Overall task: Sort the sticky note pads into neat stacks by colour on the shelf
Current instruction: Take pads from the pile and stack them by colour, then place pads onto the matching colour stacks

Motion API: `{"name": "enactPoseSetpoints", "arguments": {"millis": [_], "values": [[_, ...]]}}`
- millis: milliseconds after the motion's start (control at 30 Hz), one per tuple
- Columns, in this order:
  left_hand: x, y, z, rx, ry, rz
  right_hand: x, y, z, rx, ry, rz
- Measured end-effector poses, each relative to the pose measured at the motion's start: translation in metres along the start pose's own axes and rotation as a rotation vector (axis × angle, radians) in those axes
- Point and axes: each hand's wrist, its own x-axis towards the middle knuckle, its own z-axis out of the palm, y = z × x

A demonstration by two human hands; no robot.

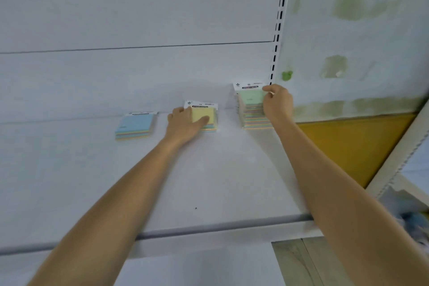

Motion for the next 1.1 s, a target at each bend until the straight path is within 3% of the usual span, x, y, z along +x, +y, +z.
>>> {"name": "enactPoseSetpoints", "arguments": {"millis": [133, 367, 600, 733, 1100], "values": [[-0.001, -0.001, 0.003, 0.011, 0.008, 0.040, -0.003, -0.002, -0.001, -0.106, 0.031, -0.154], [-0.013, -0.002, -0.001, 0.041, 0.177, 0.085, -0.025, -0.007, 0.015, -0.279, 0.043, -0.625], [-0.020, -0.029, -0.054, 0.340, 0.300, 0.216, -0.075, -0.030, 0.052, -0.448, -0.388, -0.934], [-0.033, -0.077, -0.104, 0.490, 0.297, 0.199, -0.111, -0.066, 0.079, -0.556, -0.587, -0.979], [-0.106, -0.270, -0.279, 0.601, 0.359, -0.028, -0.274, -0.211, 0.228, -0.436, -0.812, -1.152]]}}
